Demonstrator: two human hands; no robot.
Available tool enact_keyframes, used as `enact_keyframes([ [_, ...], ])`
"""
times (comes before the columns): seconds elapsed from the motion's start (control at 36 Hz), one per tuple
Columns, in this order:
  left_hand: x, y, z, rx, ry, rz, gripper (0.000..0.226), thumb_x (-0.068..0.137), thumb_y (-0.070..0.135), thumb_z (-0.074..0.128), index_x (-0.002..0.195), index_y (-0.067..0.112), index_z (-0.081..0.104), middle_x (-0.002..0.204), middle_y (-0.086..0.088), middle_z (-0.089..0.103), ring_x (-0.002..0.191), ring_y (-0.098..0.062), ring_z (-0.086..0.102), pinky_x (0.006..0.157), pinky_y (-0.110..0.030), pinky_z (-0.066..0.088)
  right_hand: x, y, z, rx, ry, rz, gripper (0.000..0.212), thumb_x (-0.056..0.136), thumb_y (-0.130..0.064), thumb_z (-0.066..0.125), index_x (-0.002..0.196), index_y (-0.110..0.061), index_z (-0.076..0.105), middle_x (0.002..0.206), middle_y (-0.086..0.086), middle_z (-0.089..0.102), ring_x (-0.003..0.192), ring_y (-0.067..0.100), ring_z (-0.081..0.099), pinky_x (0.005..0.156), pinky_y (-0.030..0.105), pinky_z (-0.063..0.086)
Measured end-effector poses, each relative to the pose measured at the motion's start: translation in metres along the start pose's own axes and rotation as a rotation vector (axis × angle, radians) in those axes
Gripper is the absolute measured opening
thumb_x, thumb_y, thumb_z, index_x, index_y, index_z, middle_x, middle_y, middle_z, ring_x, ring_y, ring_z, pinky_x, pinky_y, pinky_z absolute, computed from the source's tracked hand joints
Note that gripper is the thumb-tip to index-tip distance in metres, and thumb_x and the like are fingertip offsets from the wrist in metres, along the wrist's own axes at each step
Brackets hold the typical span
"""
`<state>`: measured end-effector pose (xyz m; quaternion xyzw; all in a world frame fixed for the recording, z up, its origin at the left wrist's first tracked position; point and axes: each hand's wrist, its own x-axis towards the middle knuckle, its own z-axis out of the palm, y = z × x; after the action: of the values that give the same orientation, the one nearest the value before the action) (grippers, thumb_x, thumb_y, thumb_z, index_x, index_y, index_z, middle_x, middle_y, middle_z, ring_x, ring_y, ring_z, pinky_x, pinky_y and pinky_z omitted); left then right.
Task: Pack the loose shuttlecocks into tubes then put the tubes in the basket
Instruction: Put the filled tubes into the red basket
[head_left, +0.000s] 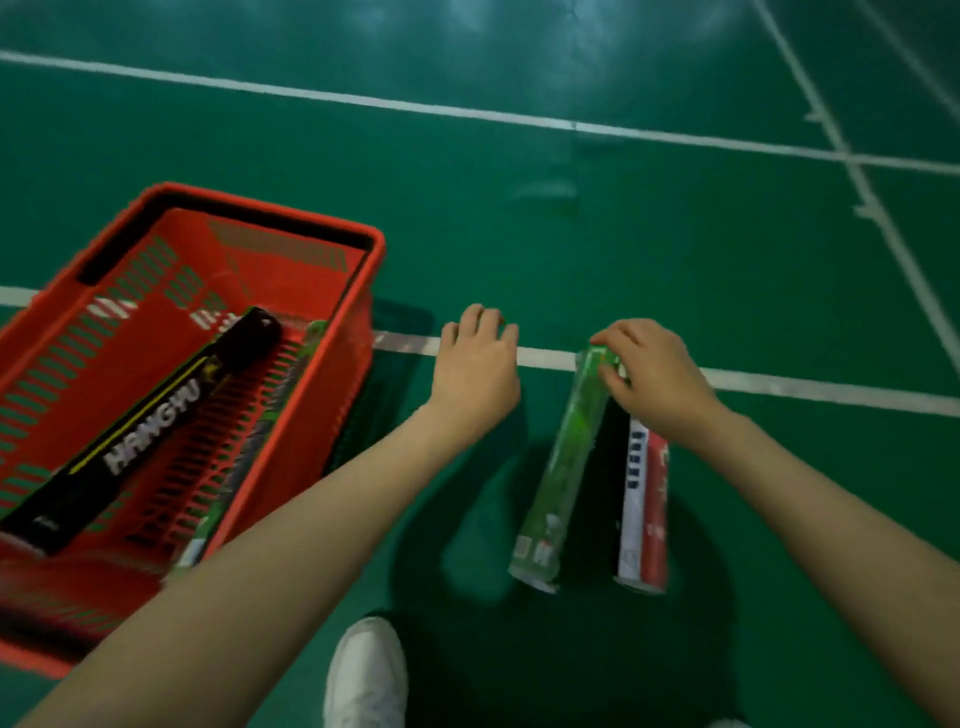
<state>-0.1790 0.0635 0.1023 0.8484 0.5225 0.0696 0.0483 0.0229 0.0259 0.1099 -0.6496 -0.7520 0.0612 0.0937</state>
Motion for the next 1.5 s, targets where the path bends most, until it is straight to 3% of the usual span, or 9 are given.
enact_keyframes([
  [0.08, 0.002, 0.026, 0.033, -0.072, -0.188, -0.018, 0.059, 0.087, 0.023, 0.055, 0.140, 0.009, 0.035, 0.143, -0.012, 0.033, 0.137, -0.029, 0.023, 0.107, -0.042, 0.026, -0.035, 0.040, 0.032, 0.081, -0.019, 0.172, 0.036, 0.080, -0.004, 0.065, 0.116, 0.001, 0.060, 0.109, 0.020, 0.060, 0.101, 0.039, 0.055, 0.088, 0.046, 0.046],
  [0.33, -0.020, 0.062, 0.131, -0.305, -0.582, -0.150, 0.095, 0.084, 0.044, 0.065, 0.150, 0.009, 0.006, 0.150, -0.013, 0.024, 0.137, -0.033, 0.023, 0.109, -0.047, 0.031, -0.100, 0.080, 0.122, 0.413, -0.181, 0.650, 0.083, 0.087, -0.033, 0.064, 0.149, -0.023, 0.010, 0.140, 0.012, 0.028, 0.124, 0.028, 0.039, 0.105, 0.046, 0.039],
  [0.53, -0.046, 0.078, 0.185, -0.414, -0.801, -0.260, 0.121, 0.075, 0.054, 0.071, 0.148, 0.024, -0.020, 0.146, -0.017, 0.032, 0.121, -0.032, 0.049, 0.093, -0.042, 0.046, -0.114, 0.076, 0.173, 0.469, -0.226, 0.837, 0.101, 0.086, -0.031, 0.065, 0.149, -0.027, -0.013, 0.146, 0.015, 0.015, 0.125, 0.039, 0.035, 0.100, 0.047, 0.038],
  [0.81, -0.052, 0.089, 0.196, -0.623, -0.635, -0.378, 0.115, 0.079, 0.040, 0.071, 0.146, 0.037, -0.022, 0.136, -0.017, 0.035, 0.099, -0.028, 0.052, 0.076, -0.033, 0.044, -0.111, 0.079, 0.186, 0.563, -0.184, 0.910, 0.108, 0.081, -0.029, 0.068, 0.144, -0.037, -0.019, 0.138, 0.017, 0.024, 0.113, 0.039, 0.048, 0.095, 0.049, 0.046],
  [0.97, -0.040, 0.077, 0.169, -0.662, -0.559, -0.401, 0.106, 0.075, 0.046, 0.070, 0.145, 0.048, -0.010, 0.121, -0.012, 0.041, 0.095, -0.030, 0.053, 0.087, -0.042, 0.050, -0.096, 0.068, 0.171, 0.722, -0.090, 0.922, 0.099, 0.084, -0.029, 0.065, 0.147, -0.039, -0.011, 0.130, 0.012, 0.035, 0.087, 0.019, 0.045, 0.084, 0.037, 0.043],
  [1.06, -0.035, 0.072, 0.146, -0.671, -0.533, -0.410, 0.104, 0.075, 0.046, 0.070, 0.144, 0.052, -0.007, 0.121, -0.010, 0.042, 0.095, -0.029, 0.054, 0.088, -0.043, 0.050, -0.081, 0.061, 0.155, 0.854, -0.031, 0.930, 0.096, 0.080, -0.034, 0.066, 0.145, -0.047, -0.003, 0.128, 0.009, 0.045, 0.094, 0.021, 0.055, 0.091, 0.044, 0.048],
  [1.28, -0.032, 0.043, 0.060, -0.793, -0.295, -0.416, 0.102, 0.065, 0.045, 0.069, 0.135, 0.066, -0.003, 0.109, -0.005, 0.045, 0.088, -0.028, 0.058, 0.083, -0.044, 0.052, -0.036, 0.018, 0.084, 1.120, 0.102, 0.700, 0.086, 0.084, -0.015, 0.067, 0.149, -0.030, 0.012, 0.120, -0.004, 0.057, 0.095, 0.010, 0.063, 0.081, 0.035, 0.055],
  [1.42, -0.033, 0.003, 0.002, -0.877, -0.179, -0.443, 0.103, 0.057, 0.066, 0.063, 0.136, 0.063, -0.003, 0.124, -0.003, 0.052, 0.098, -0.022, 0.062, 0.089, -0.044, 0.052, -0.003, -0.026, 0.033, 1.171, 0.083, 0.558, 0.087, 0.087, -0.014, 0.065, 0.150, -0.028, 0.007, 0.111, -0.012, 0.056, 0.091, 0.006, 0.063, 0.069, 0.018, 0.052],
  [1.5, -0.040, -0.027, -0.035, -0.874, -0.115, -0.463, 0.101, 0.058, 0.073, 0.061, 0.136, 0.063, -0.002, 0.133, -0.002, 0.051, 0.110, -0.022, 0.058, 0.096, -0.043, 0.048, 0.019, -0.056, 0.008, 1.178, 0.022, 0.502, 0.090, 0.087, -0.019, 0.067, 0.149, -0.035, 0.004, 0.124, -0.005, 0.055, 0.102, 0.016, 0.063, 0.087, 0.034, 0.053],
])
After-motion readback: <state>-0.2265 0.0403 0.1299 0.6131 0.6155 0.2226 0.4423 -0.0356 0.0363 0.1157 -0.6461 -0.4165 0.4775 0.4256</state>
